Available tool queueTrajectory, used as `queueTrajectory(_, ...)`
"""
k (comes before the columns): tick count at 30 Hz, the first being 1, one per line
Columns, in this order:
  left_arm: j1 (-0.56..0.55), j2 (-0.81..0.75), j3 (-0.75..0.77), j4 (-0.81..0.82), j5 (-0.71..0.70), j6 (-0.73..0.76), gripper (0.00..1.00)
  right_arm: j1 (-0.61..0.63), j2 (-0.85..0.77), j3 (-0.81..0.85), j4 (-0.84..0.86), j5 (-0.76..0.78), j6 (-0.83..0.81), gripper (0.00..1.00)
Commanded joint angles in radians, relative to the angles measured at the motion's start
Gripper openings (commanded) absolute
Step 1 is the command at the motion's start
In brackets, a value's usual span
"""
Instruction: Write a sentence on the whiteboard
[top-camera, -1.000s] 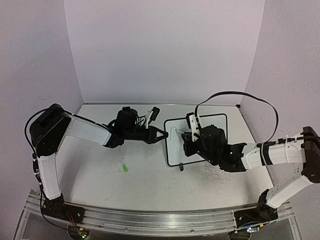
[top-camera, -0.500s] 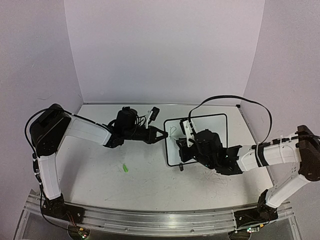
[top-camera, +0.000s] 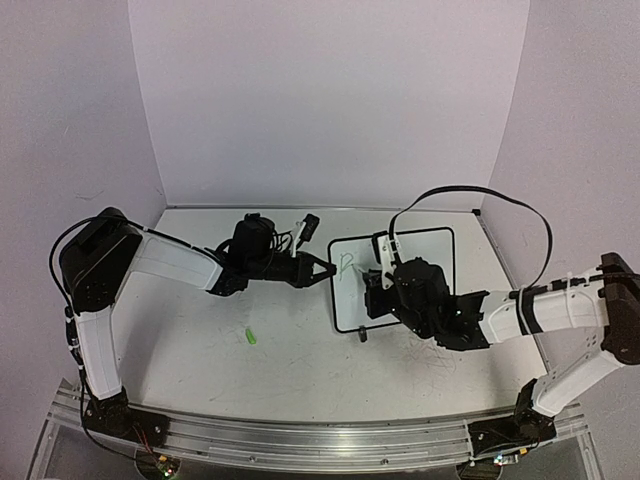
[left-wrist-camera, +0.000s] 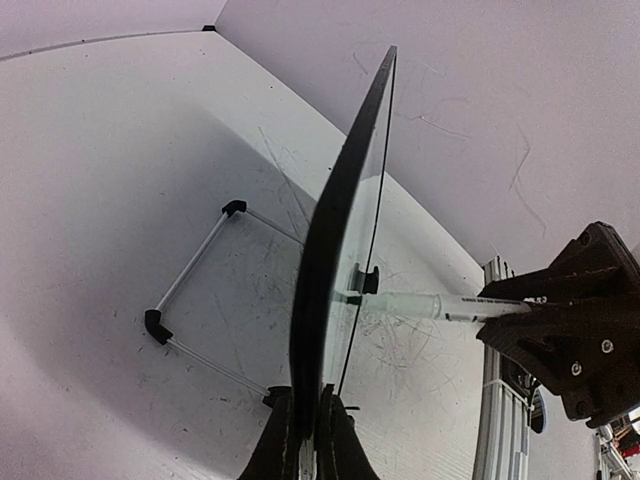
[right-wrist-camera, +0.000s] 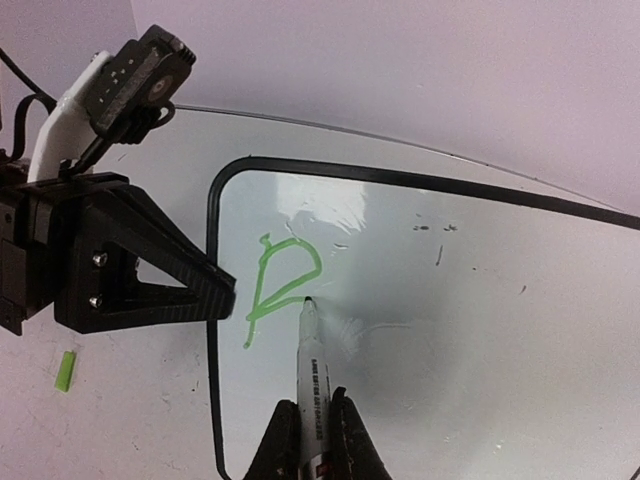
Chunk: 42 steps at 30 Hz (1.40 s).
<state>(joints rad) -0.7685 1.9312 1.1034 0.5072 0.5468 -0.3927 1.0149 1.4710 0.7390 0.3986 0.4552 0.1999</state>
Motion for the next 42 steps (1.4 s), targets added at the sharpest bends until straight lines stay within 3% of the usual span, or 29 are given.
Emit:
queueTrajectory(1,0.0,-0.039,-0.015,-0.01,-0.013,0.011,0.0,-0.011,-0.03,-0.014,-0.033,0.071,0.037,0.0)
queueTrajectory(42,-0.001,-0.04,-0.023,-0.01,-0.017,0.014,0.0,0.003,0.047,0.032,0.023,-0.071,0.025,0.0)
